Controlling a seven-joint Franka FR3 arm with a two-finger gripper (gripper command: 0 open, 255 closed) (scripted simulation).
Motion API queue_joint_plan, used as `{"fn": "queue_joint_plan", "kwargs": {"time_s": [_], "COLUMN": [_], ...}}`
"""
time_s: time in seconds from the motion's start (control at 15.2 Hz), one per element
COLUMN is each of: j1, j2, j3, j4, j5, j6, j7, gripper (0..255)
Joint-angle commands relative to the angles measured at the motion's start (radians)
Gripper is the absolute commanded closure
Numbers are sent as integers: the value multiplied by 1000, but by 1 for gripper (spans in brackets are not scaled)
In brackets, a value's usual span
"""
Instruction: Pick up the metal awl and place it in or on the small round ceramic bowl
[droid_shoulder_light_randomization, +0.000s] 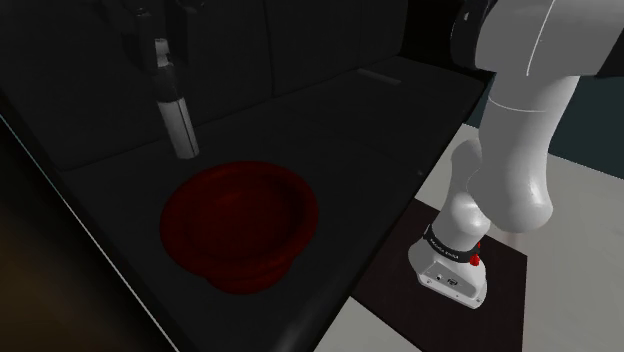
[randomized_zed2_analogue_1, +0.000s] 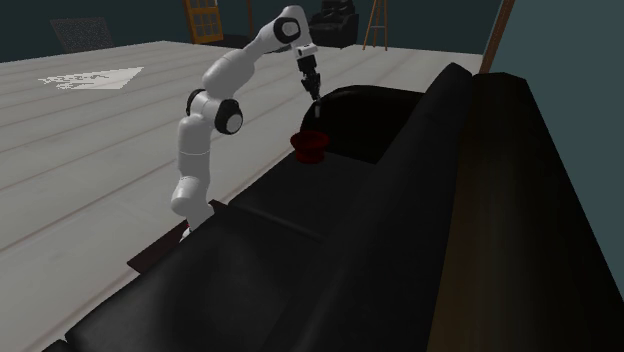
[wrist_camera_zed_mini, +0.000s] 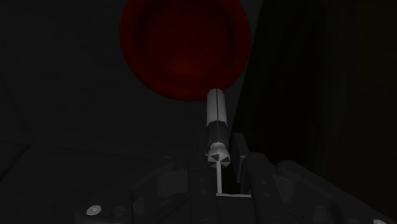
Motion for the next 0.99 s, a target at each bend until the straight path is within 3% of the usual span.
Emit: {"fn": "queue_joint_plan", "kwargs": {"time_s": [0.0, 0.4, 0.92], "j1": [-34, -123, -178], "j2": [-30, -122, -206], "j3": [4, 1, -16], "j4": [-70, -261, -455], "j5": [33, 122, 196], "j6": [45, 176, 320], "j7": [11, 14, 15], "gripper": [255, 255, 255]}}
